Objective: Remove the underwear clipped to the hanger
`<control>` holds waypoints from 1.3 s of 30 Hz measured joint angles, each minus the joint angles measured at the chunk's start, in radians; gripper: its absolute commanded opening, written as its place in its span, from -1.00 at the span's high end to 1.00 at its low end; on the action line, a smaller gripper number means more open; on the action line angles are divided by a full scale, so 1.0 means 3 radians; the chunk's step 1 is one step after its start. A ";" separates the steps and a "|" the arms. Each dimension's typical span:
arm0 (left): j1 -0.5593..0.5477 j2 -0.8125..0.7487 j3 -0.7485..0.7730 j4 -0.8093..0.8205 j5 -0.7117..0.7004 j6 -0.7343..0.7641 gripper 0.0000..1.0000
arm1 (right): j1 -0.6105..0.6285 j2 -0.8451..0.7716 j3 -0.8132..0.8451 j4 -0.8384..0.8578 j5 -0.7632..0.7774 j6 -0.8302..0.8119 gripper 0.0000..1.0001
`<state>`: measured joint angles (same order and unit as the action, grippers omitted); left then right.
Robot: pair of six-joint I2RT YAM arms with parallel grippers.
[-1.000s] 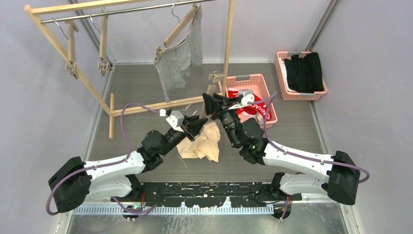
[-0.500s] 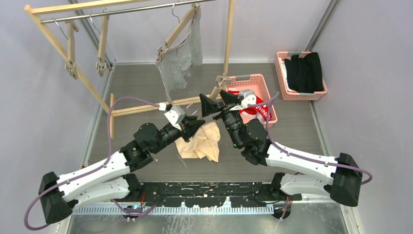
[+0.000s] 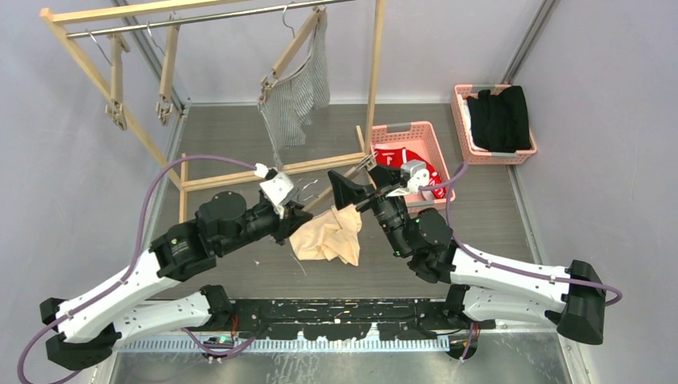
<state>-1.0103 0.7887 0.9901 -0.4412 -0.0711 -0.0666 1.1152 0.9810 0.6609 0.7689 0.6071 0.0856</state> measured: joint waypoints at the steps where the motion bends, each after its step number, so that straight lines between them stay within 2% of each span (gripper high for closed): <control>1: -0.0011 -0.0034 0.0051 -0.0131 -0.0041 -0.0001 0.99 | 0.0011 -0.0036 -0.0019 -0.0027 -0.0029 0.0047 -1.00; 3: -0.0019 -0.0102 0.0183 -0.0467 -0.0158 -0.0003 0.99 | 0.0013 -0.0134 -0.0045 -0.0135 -0.0072 0.0072 -1.00; 7: 0.0098 -0.0326 0.0649 -0.1232 -0.1096 -0.0092 1.00 | -0.0125 -0.0481 -0.0200 -0.0506 0.0231 -0.0093 -1.00; 11: 0.0104 -0.0395 0.1177 -0.1612 -0.1751 -0.0103 0.99 | -0.0125 -0.0819 -0.0394 -0.0671 0.0245 -0.0103 -1.00; 14: 0.0103 -0.0376 0.1325 -0.1776 -0.2027 -0.0114 1.00 | -0.0125 -0.0907 -0.0333 -0.0944 0.0178 -0.0095 -1.00; 18: 0.0103 -0.0183 0.1422 -0.2003 -0.2177 -0.0125 1.00 | -0.0122 -0.0621 -0.0005 -0.1364 0.0017 -0.0023 -1.00; 24: 0.0102 0.0167 0.1886 -0.2193 -0.2224 -0.0132 1.00 | -0.0048 0.0289 0.0240 -0.1947 -0.0323 0.0175 -1.00; 28: 0.0102 0.0131 0.1994 -0.2294 -0.2219 -0.0205 1.00 | -0.0006 0.0718 0.0146 -0.2251 -0.0523 0.0343 -1.00; 36: 0.0102 -0.0195 0.1965 -0.2581 -0.2221 -0.0430 1.00 | 0.0041 0.1081 -0.0069 -0.2435 -0.1091 0.0730 -1.00; 37: 0.0102 -0.0216 0.1962 -0.2597 -0.2224 -0.0439 1.00 | 0.0072 0.1144 -0.0100 -0.2430 -0.1150 0.0782 -0.97; 39: 0.0102 -0.0254 0.1960 -0.2611 -0.2248 -0.0437 1.00 | 0.0159 0.1307 -0.0179 -0.2399 -0.1264 0.0884 -0.73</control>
<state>-0.9798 0.7124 1.5780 -1.2243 -0.7456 -0.1978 1.1629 1.3731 0.6071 0.0490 0.2279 0.3508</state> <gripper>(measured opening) 0.135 0.990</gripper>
